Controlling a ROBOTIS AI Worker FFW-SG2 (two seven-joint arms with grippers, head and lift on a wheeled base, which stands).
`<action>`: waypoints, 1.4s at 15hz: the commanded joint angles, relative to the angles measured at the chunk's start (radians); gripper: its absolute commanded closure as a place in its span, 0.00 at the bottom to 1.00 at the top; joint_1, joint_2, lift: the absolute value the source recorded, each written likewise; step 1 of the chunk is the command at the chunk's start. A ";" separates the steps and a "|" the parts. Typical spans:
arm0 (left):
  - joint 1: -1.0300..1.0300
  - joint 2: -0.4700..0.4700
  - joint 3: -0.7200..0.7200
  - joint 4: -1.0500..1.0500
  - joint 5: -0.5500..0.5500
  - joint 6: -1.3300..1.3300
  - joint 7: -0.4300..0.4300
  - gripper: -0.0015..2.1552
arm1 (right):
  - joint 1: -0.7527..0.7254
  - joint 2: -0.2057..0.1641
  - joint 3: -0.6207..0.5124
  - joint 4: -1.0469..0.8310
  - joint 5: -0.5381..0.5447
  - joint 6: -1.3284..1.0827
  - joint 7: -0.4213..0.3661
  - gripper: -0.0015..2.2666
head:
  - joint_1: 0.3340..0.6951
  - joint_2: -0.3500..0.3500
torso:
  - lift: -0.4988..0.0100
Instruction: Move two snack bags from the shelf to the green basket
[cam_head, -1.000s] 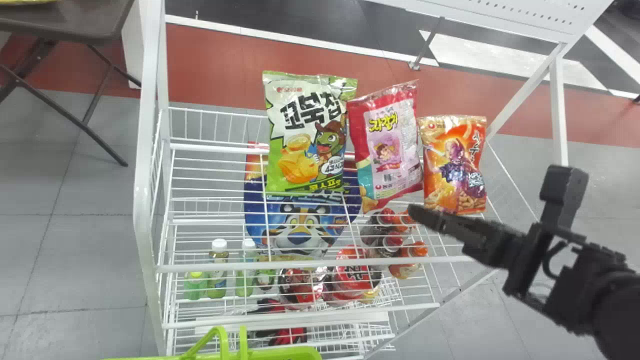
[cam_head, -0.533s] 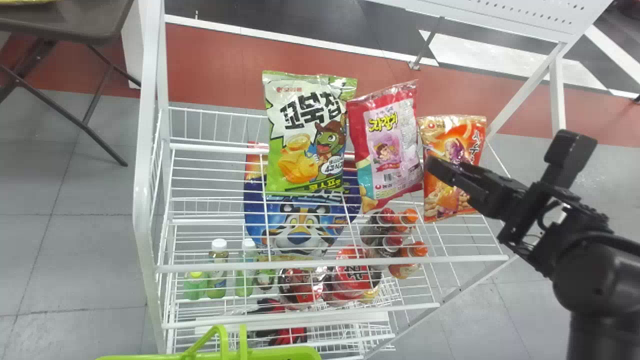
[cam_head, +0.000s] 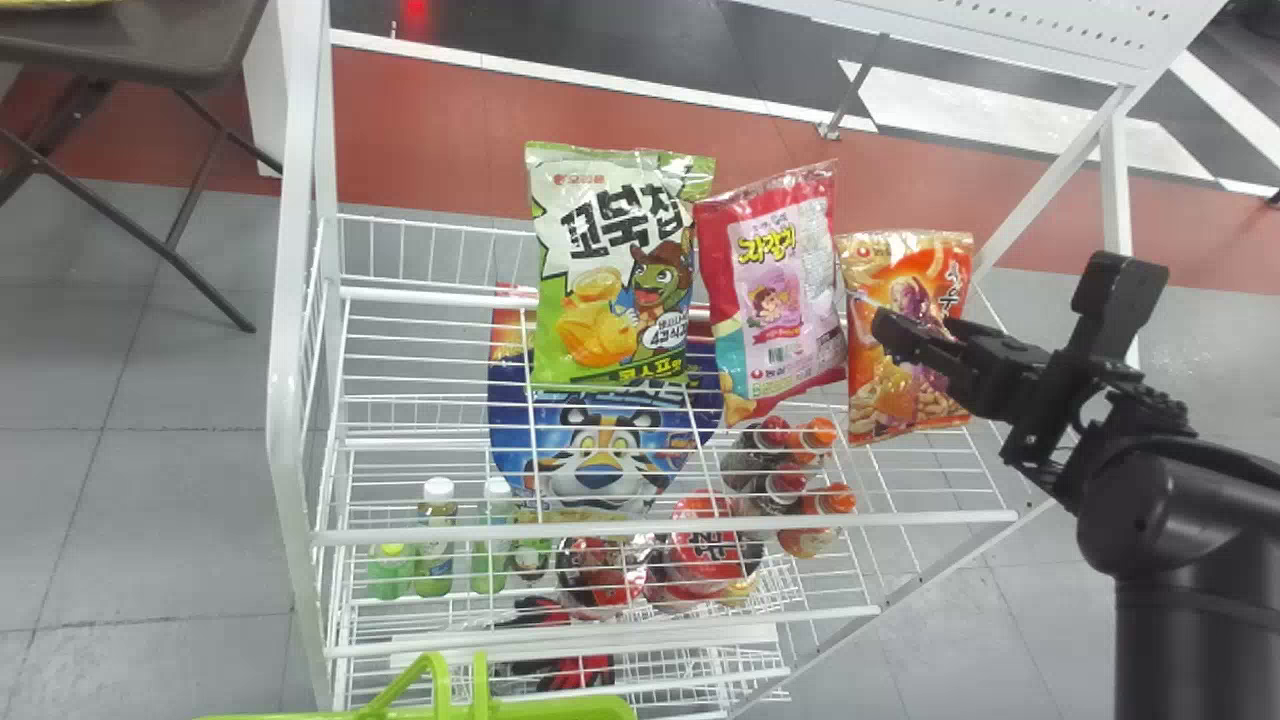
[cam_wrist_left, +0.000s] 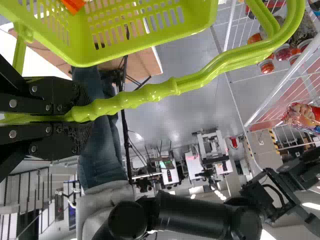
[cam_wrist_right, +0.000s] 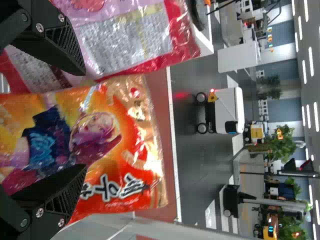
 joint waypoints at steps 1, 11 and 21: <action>-0.005 -0.001 0.001 0.000 0.002 0.000 0.000 0.97 | 0.002 -0.009 -0.005 0.042 0.009 -0.021 0.000 0.08 | 1.00 0.00 | 0.95; -0.013 0.009 0.003 0.011 0.003 0.003 -0.001 0.97 | -0.049 -0.030 0.005 0.140 0.025 -0.031 0.066 0.96 | 1.00 0.00 | 0.95; -0.003 0.007 0.009 0.003 0.008 0.000 -0.004 0.97 | 0.066 0.011 -0.085 -0.042 -0.066 -0.055 -0.015 0.99 | 1.00 0.00 | 0.95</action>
